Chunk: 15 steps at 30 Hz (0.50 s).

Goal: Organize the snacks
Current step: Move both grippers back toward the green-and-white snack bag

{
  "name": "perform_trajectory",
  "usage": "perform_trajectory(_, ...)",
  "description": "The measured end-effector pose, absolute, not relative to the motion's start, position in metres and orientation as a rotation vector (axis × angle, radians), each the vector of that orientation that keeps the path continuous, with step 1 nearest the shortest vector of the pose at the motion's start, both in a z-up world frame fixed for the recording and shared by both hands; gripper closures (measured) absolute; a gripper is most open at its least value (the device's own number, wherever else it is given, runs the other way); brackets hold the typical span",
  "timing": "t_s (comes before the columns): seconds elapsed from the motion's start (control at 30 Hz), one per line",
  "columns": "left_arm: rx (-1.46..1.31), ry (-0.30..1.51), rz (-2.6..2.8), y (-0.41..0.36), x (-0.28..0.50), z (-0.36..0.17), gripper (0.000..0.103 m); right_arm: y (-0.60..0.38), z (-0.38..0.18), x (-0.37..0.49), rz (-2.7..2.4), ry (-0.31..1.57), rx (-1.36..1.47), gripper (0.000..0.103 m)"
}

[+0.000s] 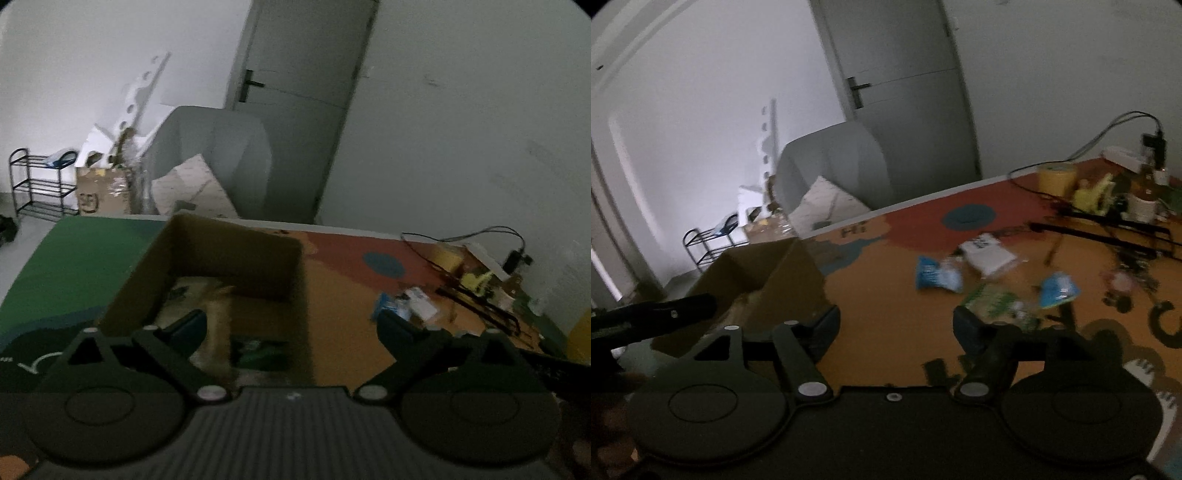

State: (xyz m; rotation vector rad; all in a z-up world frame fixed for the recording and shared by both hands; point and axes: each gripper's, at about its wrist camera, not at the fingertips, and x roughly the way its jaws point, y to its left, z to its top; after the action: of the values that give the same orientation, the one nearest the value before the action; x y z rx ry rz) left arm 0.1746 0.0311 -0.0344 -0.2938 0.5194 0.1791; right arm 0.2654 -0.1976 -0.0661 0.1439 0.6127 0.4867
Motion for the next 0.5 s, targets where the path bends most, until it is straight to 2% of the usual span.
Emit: perform_trajectory(0.5, -0.263, 0.534, 0.073, -0.018, 0.196, -0.031, 0.005, -0.248, -0.077, 0.275, 0.378, 0.609, 0.193, 0.034)
